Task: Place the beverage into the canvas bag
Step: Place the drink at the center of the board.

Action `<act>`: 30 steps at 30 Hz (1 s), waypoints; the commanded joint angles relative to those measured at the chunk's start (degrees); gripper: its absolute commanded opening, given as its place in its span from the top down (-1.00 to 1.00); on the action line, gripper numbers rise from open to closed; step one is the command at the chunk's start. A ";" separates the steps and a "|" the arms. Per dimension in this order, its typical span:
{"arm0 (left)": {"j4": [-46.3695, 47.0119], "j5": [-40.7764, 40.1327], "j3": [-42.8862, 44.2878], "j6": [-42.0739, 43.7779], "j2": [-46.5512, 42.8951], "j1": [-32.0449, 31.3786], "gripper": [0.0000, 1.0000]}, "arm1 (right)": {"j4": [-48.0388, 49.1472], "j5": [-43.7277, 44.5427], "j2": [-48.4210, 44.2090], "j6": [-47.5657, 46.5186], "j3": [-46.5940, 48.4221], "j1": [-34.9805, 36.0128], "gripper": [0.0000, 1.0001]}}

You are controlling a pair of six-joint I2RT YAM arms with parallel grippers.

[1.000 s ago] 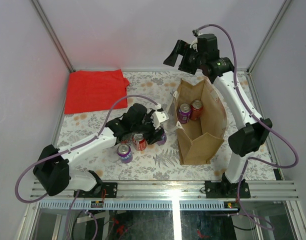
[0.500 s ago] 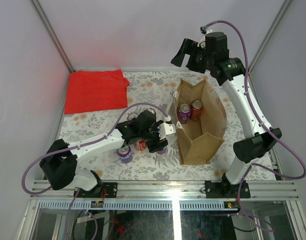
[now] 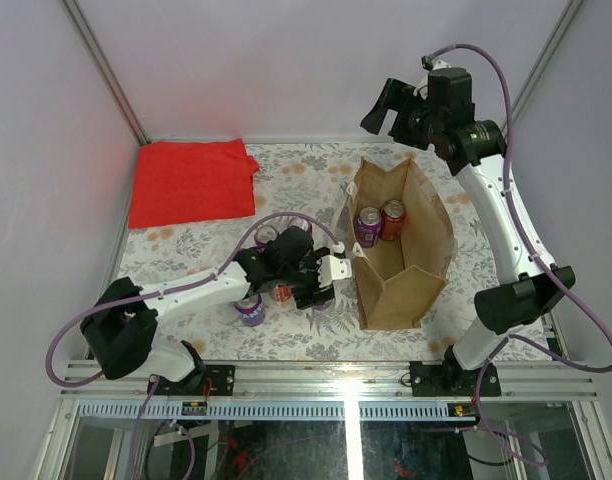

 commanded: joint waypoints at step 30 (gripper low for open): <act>-15.43 4.77 31.38 -17.50 5.90 27.72 -0.99 | -2.56 4.31 -3.80 -0.41 0.18 -8.33 -0.99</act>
